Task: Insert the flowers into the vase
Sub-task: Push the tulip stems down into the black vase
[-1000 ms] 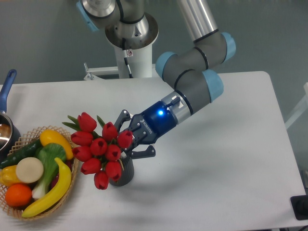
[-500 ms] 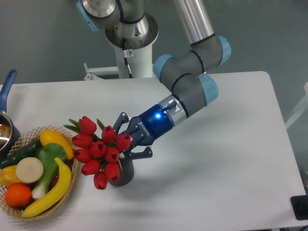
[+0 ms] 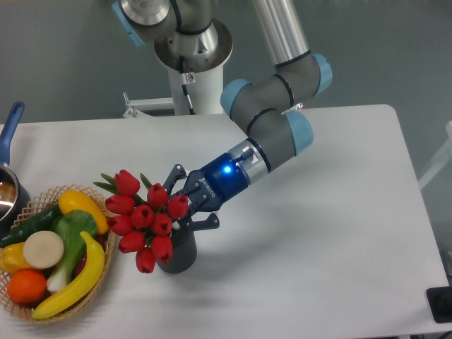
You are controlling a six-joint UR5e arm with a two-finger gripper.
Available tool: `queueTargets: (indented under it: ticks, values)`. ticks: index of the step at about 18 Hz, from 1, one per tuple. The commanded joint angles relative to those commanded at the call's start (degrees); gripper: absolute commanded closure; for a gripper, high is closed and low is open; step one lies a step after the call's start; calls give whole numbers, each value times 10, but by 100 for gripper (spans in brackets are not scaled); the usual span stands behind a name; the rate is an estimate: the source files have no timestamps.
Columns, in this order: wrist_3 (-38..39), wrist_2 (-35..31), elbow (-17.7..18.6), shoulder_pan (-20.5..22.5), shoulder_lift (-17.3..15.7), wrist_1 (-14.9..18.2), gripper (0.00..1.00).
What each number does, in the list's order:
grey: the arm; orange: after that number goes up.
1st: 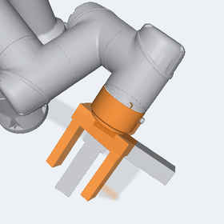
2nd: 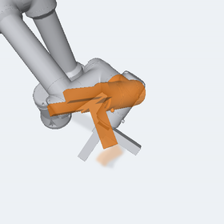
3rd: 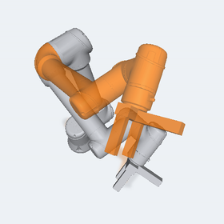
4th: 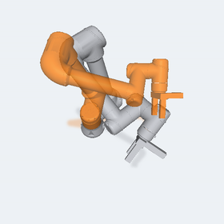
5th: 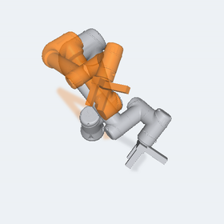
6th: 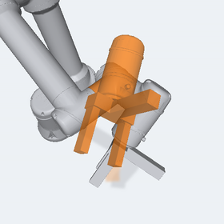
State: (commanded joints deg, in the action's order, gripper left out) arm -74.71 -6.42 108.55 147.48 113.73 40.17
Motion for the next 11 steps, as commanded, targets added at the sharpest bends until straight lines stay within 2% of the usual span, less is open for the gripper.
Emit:
queueTargets:
  ticks: [4,11]
  values:
    - [1,-2,-9,-1,4,0,66]
    - [-1,-2,5,0,4,0,66]
